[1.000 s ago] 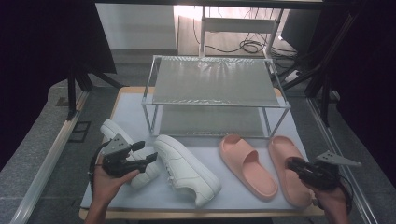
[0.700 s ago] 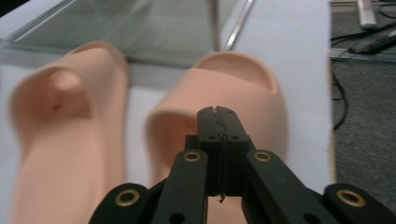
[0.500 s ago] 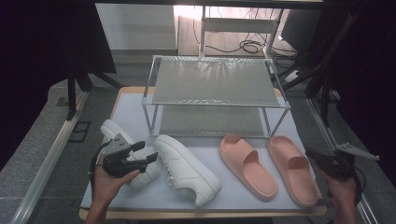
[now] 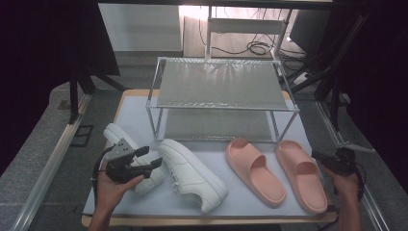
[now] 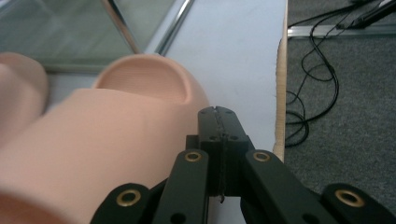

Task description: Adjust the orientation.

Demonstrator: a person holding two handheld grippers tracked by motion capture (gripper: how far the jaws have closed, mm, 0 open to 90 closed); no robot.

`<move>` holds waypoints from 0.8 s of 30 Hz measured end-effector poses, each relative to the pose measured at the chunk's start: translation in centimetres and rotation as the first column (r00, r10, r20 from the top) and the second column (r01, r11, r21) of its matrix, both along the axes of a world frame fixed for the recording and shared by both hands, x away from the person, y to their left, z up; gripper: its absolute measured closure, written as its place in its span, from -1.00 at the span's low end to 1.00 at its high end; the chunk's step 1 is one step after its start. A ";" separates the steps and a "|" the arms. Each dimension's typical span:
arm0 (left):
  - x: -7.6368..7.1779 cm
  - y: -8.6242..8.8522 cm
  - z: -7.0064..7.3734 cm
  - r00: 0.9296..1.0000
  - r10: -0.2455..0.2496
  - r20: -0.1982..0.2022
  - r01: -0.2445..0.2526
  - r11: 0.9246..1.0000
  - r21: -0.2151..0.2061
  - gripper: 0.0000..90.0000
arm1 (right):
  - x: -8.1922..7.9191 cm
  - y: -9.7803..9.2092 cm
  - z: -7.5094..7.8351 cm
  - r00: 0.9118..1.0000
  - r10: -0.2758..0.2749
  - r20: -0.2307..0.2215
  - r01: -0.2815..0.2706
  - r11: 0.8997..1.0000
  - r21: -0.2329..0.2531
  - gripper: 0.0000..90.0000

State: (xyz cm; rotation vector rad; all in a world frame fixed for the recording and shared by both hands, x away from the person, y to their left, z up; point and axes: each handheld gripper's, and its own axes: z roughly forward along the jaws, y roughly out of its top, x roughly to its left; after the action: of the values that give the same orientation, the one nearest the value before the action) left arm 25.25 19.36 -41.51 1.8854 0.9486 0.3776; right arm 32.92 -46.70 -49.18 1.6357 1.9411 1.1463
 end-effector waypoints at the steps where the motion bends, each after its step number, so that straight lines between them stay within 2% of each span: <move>1: 0.0 0.0 0.0 1.000 0.001 0.000 -0.001 1.000 0.001 -0.23 | 0.0 0.0 0.0 1.000 0.000 0.000 0.000 1.000 0.000 1.00; 5: 0.0 0.0 -0.1 1.000 0.000 -0.003 0.000 1.000 0.002 -0.23 | 0.6 0.2 -0.6 1.000 0.014 -0.010 -0.014 1.000 -0.009 1.00; 7: 0.0 0.0 -0.1 1.000 0.001 -0.003 -0.001 1.000 0.003 -0.23 | 0.6 0.1 -0.6 1.000 0.022 -0.009 -0.022 1.000 0.007 1.00; 10: -0.1 0.0 -0.1 1.000 0.000 -0.002 0.000 1.000 0.002 -0.23 | 0.5 0.3 -0.6 1.000 0.030 -0.008 -0.030 1.000 0.000 1.00; 12: -0.1 -0.1 -0.1 1.000 -0.002 -0.002 0.002 1.000 0.003 -0.23 | 0.6 0.9 -0.6 0.998 0.067 -0.009 -0.067 0.998 0.003 1.00; 15: -0.1 -0.1 -0.1 1.000 -0.003 -0.003 0.003 1.000 0.003 -0.23 | 1.1 2.1 -0.4 0.997 0.080 -0.007 -0.080 0.997 -0.009 1.00; 17: 0.0 -0.2 -0.1 1.000 -0.004 -0.004 0.004 1.000 0.005 -0.23 | 1.1 2.3 -0.4 0.996 0.086 -0.008 -0.086 0.996 -0.008 1.00; 19: 0.1 -0.2 -0.2 1.000 -0.006 -0.006 0.006 1.000 0.005 -0.23 | 1.3 2.6 -0.3 0.994 0.109 -0.004 -0.109 0.994 -0.009 1.00; 20: 0.1 -0.3 -0.2 1.000 -0.007 -0.008 0.007 1.000 0.007 -0.23 | 1.6 2.9 -0.4 0.990 0.142 -0.003 -0.142 0.990 0.009 1.00; 24: 0.1 -0.4 -0.3 1.000 -0.008 -0.008 0.008 1.000 0.009 -0.23 | 1.9 3.1 -0.5 0.986 0.164 -0.009 -0.164 0.986 0.018 1.00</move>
State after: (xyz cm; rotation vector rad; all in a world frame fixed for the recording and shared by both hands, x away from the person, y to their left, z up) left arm 25.34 18.97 -41.80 1.8995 0.9456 0.3697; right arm 34.85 -43.61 -49.68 1.5162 2.1111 1.2198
